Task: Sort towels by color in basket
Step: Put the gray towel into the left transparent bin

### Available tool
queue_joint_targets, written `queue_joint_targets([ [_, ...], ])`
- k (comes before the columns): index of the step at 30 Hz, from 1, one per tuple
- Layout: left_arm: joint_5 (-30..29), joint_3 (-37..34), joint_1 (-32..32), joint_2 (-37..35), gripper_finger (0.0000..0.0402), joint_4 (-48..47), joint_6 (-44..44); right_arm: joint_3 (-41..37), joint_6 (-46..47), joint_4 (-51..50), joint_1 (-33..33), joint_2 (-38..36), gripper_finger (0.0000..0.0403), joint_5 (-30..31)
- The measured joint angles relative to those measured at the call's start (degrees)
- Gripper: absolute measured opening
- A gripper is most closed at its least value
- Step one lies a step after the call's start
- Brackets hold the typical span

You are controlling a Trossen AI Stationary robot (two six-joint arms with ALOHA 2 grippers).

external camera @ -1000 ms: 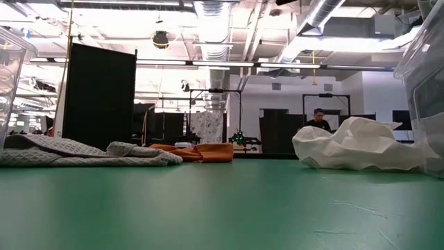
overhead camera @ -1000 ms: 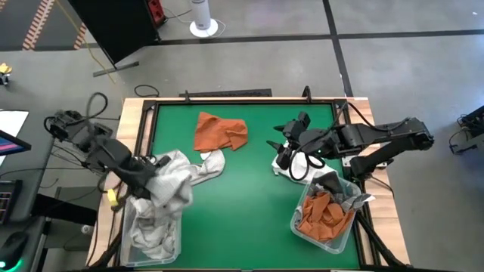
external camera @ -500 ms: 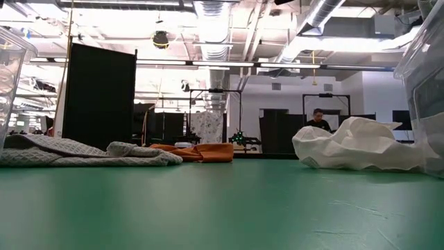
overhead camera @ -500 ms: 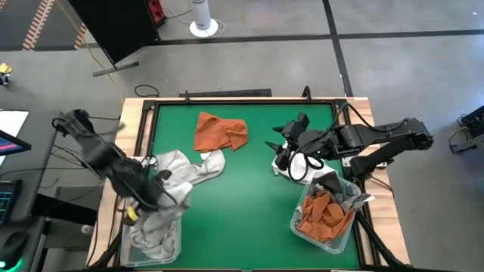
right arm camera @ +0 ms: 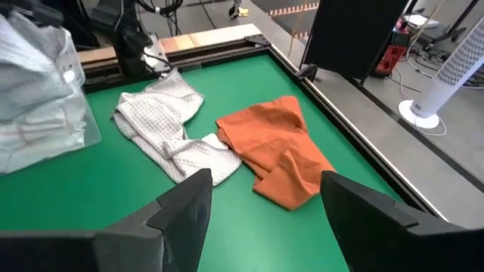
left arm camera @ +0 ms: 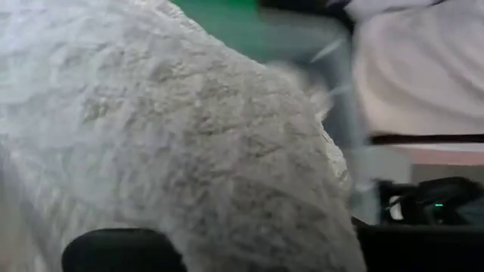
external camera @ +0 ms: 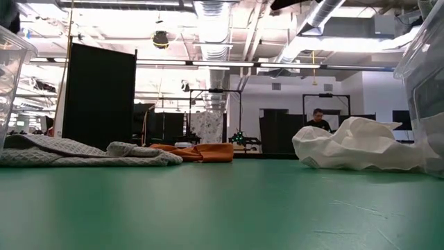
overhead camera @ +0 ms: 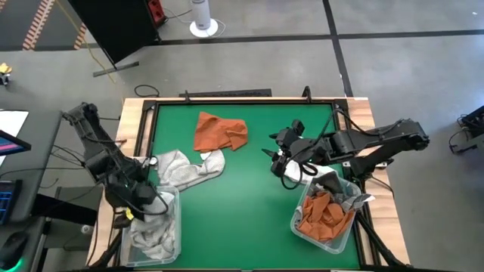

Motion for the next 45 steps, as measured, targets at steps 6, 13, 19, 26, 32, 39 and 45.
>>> queue_joint_targets([
  [6, 5.4, -5.9, -2.0, 3.5, 0.0012, -1.8, -13.4, 0.0, 0.0, -0.2, -0.7, 0.5, 0.0276, 0.0],
  [13, 6.2, -3.8, -2.0, 12.9, 0.0012, -0.5, -14.1, 0.0, 2.5, -0.3, -3.5, 0.5, 0.0276, 0.2],
  [19, 6.0, 1.5, -2.2, 21.0, 0.0012, -2.6, -8.8, 0.0, 2.9, -0.2, -4.6, 0.5, 0.0276, 0.1],
  [26, 0.0, 3.4, -2.2, 30.4, 0.0012, -15.0, -6.2, 0.0, 3.0, -0.2, -4.4, 0.5, 0.0276, 0.1],
  [32, -1.9, 3.0, -1.7, 36.8, 0.0014, -15.2, -7.3, 0.0, 3.0, -0.2, -4.4, 0.5, 0.0276, 0.1],
  [39, -2.2, 3.0, -2.3, 42.4, 0.0059, -11.0, -2.2, 0.0, 3.0, -0.1, -4.0, 0.8, 0.0276, 0.0],
  [45, -3.2, 3.0, -2.5, 43.5, 0.014, -11.0, 1.1, 0.0, 3.0, -0.1, -3.3, 0.8, 0.0276, -0.1],
])
